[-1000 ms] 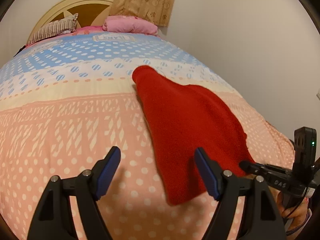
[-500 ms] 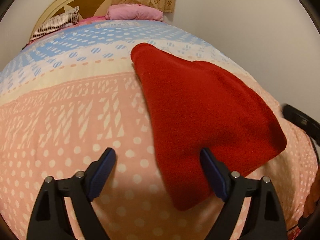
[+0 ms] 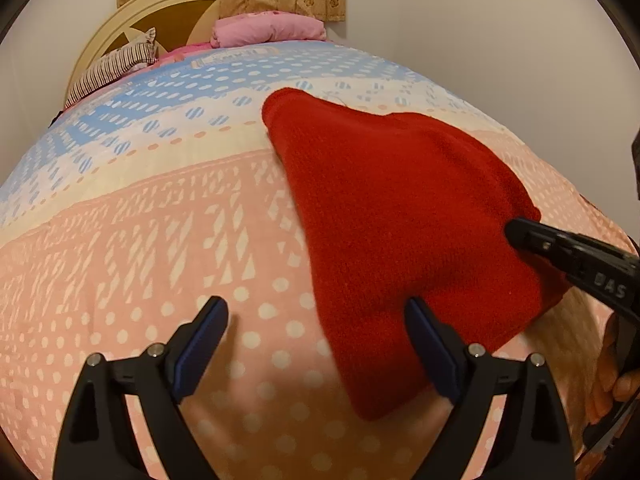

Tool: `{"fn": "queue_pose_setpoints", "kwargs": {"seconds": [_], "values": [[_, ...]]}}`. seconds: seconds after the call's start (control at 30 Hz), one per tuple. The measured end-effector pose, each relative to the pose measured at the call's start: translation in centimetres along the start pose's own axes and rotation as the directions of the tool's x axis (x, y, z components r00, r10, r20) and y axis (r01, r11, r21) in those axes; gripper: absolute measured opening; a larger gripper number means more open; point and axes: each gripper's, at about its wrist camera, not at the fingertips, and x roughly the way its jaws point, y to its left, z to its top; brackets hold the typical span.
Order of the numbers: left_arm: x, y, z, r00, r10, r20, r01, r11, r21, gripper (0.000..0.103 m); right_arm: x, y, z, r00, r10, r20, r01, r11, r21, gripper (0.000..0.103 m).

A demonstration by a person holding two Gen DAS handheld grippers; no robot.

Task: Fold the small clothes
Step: 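Release the folded sweater with the left gripper and smooth it with the right gripper, then grasp the red sweater's folded edge with the right gripper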

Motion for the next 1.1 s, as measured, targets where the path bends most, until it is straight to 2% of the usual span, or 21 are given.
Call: {"fn": "queue_pose_setpoints", "kwargs": {"seconds": [0.1, 0.17, 0.23, 0.3, 0.33, 0.37, 0.47, 0.53, 0.63, 0.67, 0.73, 0.8, 0.83, 0.87, 0.93, 1.0, 1.1], "values": [[-1.0, 0.3, 0.5, 1.000, -0.002, 0.027, 0.002, 1.000, 0.017, 0.093, -1.7, 0.0, 0.1, 1.000, 0.025, 0.015, -0.025, 1.000, 0.017, 0.013], [-1.8, 0.6, 1.3, 0.997, 0.016, 0.076, -0.018, 1.000, 0.023, 0.093, -3.4, -0.7, 0.3, 0.996, 0.063, 0.059, -0.066, 0.996, 0.055, 0.021], [-2.5, 1.1, 2.3, 0.991, -0.015, 0.130, 0.013, 1.000, 0.010, 0.093, -4.9, -2.0, 0.6, 0.991, 0.076, 0.108, -0.088, 0.990, 0.107, 0.056], [-2.4, 1.9, 3.5, 0.988, -0.062, 0.141, 0.066, 0.998, -0.022, 0.093, -5.6, -3.4, 1.1, 0.987, 0.075, 0.140, -0.096, 0.984, 0.147, 0.064], [-2.0, 2.3, 4.0, 0.987, -0.095, 0.128, 0.102, 0.994, -0.044, 0.093, -5.6, -3.9, 1.3, 0.988, 0.071, 0.140, -0.093, 0.983, 0.158, 0.064], [-1.1, 3.2, 4.8, 0.982, -0.159, 0.105, 0.169, 0.981, -0.096, 0.093, -5.5, -4.5, 1.6, 0.989, 0.062, 0.135, -0.086, 0.981, 0.175, 0.064], [1.8, 4.7, 6.8, 0.960, -0.273, 0.064, 0.280, 0.935, -0.218, 0.093, -4.8, -6.4, 2.4, 0.990, 0.063, 0.129, -0.092, 0.967, 0.237, 0.064], [3.5, 4.8, 8.0, 0.950, -0.310, 0.047, 0.312, 0.916, -0.253, 0.092, -3.8, -7.4, 3.1, 0.990, 0.076, 0.118, -0.106, 0.956, 0.273, 0.064], [5.2, 4.1, 9.2, 0.949, -0.309, 0.063, 0.314, 0.914, -0.258, 0.092, -1.5, -8.0, 4.7, 0.991, 0.110, 0.080, -0.128, 0.951, 0.281, 0.064], [5.9, 3.9, 9.4, 0.944, -0.324, 0.061, 0.328, 0.907, -0.263, 0.092, -0.9, -8.1, 5.2, 0.991, 0.116, 0.072, -0.132, 0.952, 0.277, 0.064], [7.0, 3.9, 9.1, 0.928, -0.370, 0.048, 0.368, 0.885, -0.287, 0.092, 1.0, -8.1, 6.5, 0.991, 0.123, 0.049, -0.132, 0.958, 0.256, 0.064], [9.2, 4.0, 8.1, 0.909, -0.418, 0.003, 0.394, 0.853, -0.342, 0.091, 2.8, -8.3, 7.3, 0.989, 0.148, 0.031, -0.151, 0.954, 0.258, 0.064], [9.5, 4.3, 7.6, 0.903, -0.429, 0.026, 0.410, 0.842, -0.349, 0.091, 3.9, -8.6, 7.5, 0.984, 0.177, 0.013, -0.174, 0.948, 0.267, 0.064], [9.2, 4.3, 7.3, 0.897, -0.438, 0.057, 0.430, 0.839, -0.334, 0.091, 5.6, -8.8, 7.5, 0.975, 0.219, -0.024, -0.203, 0.937, 0.285, 0.064], [9.2, 4.3, 7.1, 0.891, -0.450, 0.058, 0.444, 0.838, -0.316, 0.091, 7.8, -8.9, 6.8, 0.960, 0.270, -0.067, -0.238, 0.923, 0.304, 0.064], [9.1, 4.2, 7.0, 0.890, -0.452, 0.064, 0.449, 0.840, -0.304, 0.091, 7.7, -8.6, 6.3, 0.961, 0.276, -0.021, -0.260, 0.927, 0.271, 0.067], [9.0, 3.8, 7.0, 0.892, -0.447, 0.070, 0.448, 0.847, -0.286, 0.092, 7.9, -8.1, 6.5, 0.959, 0.281, -0.029, -0.266, 0.933, 0.242, 0.068]]}}
